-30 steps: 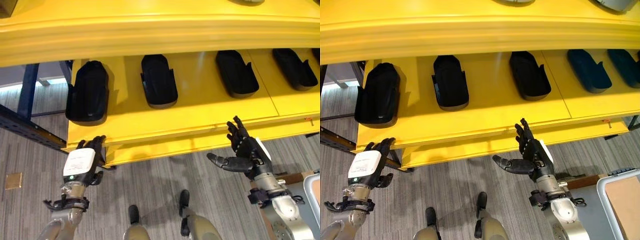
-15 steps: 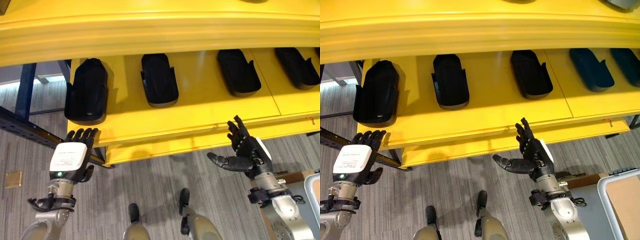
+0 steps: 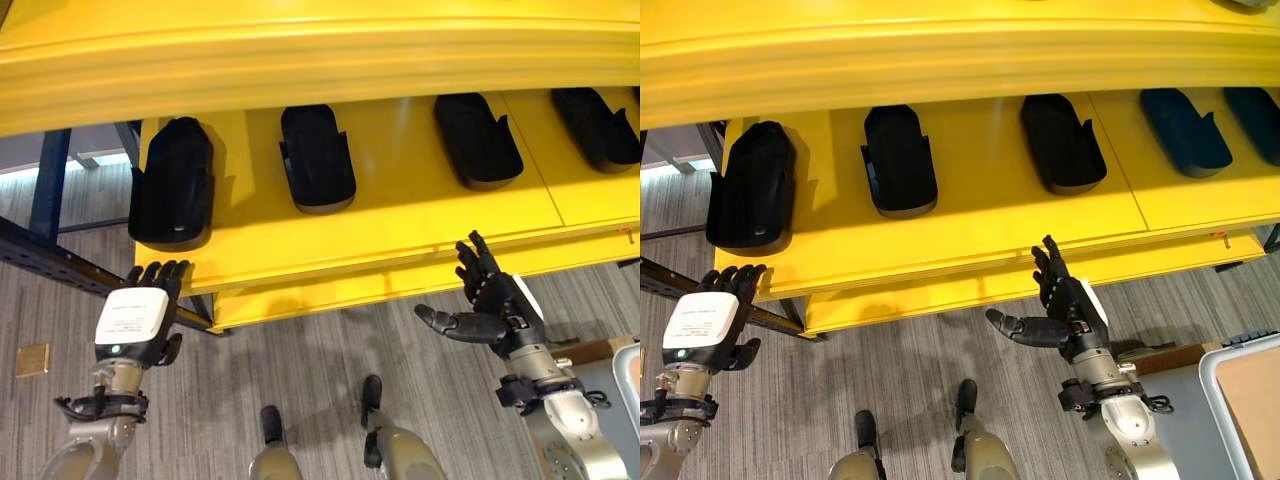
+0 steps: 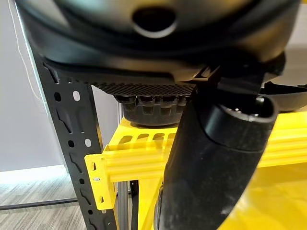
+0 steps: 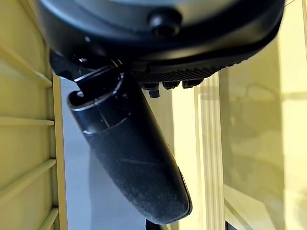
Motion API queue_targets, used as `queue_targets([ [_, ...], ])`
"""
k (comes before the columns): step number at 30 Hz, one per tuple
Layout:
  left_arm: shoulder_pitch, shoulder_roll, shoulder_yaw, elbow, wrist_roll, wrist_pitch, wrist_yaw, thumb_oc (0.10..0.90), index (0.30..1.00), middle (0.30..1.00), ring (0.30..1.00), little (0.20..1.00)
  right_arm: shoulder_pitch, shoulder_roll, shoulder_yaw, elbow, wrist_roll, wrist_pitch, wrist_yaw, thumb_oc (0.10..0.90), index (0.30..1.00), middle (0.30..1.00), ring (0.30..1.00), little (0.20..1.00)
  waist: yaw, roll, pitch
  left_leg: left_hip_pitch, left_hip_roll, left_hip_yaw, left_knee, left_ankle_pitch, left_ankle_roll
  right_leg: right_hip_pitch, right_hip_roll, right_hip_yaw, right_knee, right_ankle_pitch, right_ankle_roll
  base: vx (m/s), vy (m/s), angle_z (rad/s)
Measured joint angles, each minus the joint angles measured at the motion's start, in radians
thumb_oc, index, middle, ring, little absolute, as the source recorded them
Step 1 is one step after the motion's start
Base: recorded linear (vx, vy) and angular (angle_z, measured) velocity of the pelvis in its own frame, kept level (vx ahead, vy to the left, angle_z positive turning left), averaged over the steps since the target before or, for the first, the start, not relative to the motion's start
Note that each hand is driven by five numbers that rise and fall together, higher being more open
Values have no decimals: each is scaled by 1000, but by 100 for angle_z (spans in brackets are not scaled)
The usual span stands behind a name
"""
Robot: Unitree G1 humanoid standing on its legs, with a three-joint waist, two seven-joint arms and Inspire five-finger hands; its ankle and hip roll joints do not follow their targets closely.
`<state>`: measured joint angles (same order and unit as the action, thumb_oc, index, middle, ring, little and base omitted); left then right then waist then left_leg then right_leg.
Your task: Move parts from the plastic box to the shelf.
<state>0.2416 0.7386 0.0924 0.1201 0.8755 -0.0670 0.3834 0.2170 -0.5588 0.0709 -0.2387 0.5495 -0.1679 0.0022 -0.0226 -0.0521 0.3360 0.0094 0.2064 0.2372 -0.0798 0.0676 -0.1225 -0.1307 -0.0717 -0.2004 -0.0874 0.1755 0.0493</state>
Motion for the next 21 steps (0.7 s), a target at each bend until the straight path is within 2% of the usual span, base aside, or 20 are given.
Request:
queue_targets([
  [12, -47, -8, -53, 85, -5, 13, 3, 900, 1000, 1000, 1000, 1000, 0, -1, 0, 0, 0, 0, -3, 900, 1000, 1000, 1000, 1000, -3, 3, 1, 0, 0, 0, 0, 2, -3, 0, 0, 1, 0, 1, -1, 0, 0, 0],
  [21, -188, -12, -135, 237, -9, 37, 43, 900, 1000, 1000, 1000, 1000, 0, -15, 3, 0, 1, -1, -3, 900, 1000, 1000, 1000, 1000, -6, 2, 1, -2, 0, 0, 0, 3, -5, -2, 0, 2, 0, 2, 0, 0, 0, 0],
])
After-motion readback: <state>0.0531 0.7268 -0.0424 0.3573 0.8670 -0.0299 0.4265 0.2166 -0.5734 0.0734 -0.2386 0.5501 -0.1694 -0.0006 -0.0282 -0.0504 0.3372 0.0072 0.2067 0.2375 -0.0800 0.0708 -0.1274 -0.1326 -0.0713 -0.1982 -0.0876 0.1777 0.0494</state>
